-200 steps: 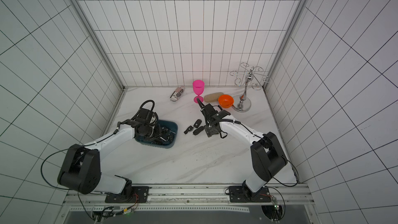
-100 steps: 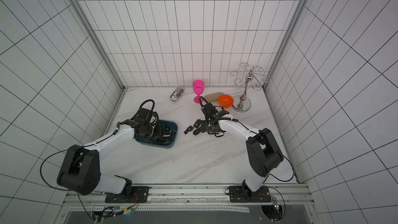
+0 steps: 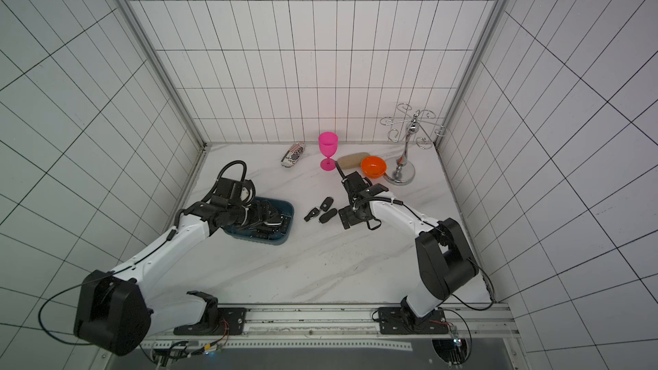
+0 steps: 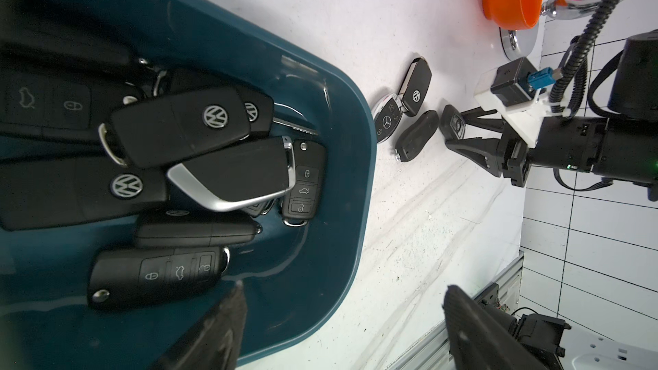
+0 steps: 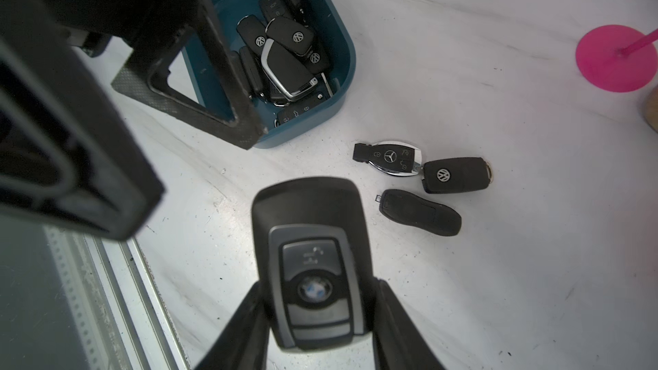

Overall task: Place the car key into the storage box
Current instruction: Pick up the car key from the center of the board.

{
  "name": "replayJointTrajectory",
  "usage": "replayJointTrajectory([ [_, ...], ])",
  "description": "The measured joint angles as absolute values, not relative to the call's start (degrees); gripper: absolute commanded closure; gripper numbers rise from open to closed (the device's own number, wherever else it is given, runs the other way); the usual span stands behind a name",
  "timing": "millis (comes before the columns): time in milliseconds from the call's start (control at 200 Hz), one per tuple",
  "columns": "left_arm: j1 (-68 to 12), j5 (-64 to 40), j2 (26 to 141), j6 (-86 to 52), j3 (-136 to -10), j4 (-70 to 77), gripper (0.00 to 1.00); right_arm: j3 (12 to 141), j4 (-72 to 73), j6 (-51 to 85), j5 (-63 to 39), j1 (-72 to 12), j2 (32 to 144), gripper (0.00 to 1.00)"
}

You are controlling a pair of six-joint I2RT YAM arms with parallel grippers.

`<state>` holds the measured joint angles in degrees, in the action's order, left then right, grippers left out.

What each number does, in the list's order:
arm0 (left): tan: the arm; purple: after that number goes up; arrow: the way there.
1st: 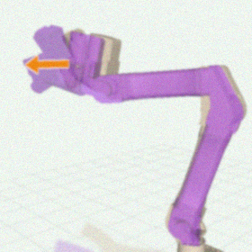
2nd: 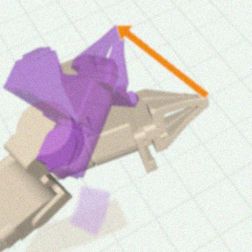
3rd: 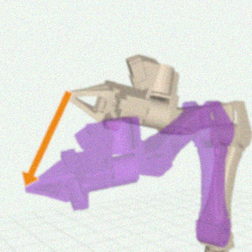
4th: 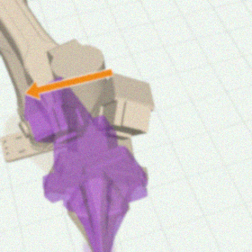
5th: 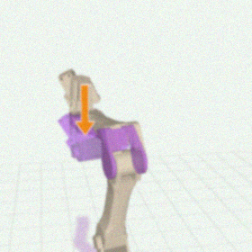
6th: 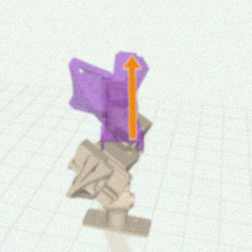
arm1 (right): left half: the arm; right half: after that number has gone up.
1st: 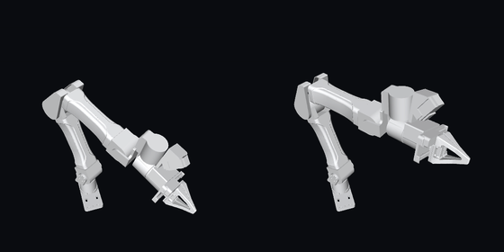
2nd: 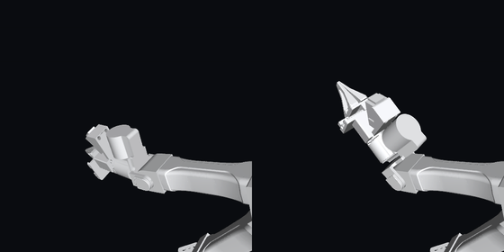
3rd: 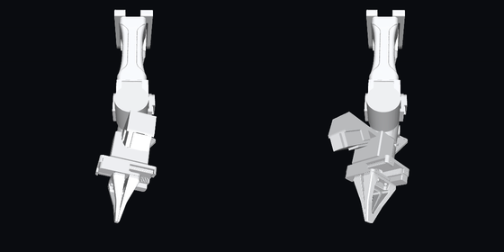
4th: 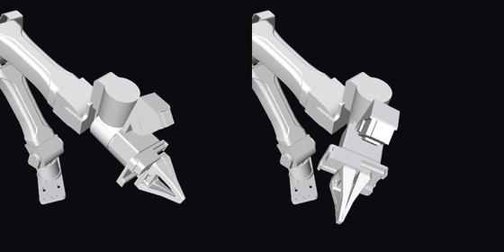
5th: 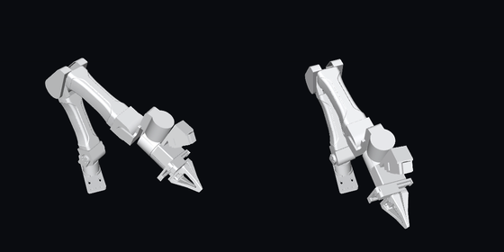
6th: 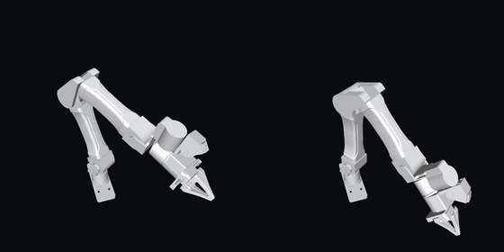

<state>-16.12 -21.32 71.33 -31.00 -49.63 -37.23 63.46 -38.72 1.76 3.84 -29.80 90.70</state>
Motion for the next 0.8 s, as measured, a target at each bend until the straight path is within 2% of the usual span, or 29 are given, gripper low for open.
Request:
replayJointTrajectory([
  [360,-16.12,-25.5,70.83,-30.11,-49.63,-37.69,0.15,60.73,-41.89,-24.6,-3.2,-28.29,91.66,0.02],
  [800,-16.12,-27.92,70.35,-29.71,-49.58,-37.65,0.15,63.11,-40.18,-36.51,-1.21,-27.33,102.1,0.04],
])
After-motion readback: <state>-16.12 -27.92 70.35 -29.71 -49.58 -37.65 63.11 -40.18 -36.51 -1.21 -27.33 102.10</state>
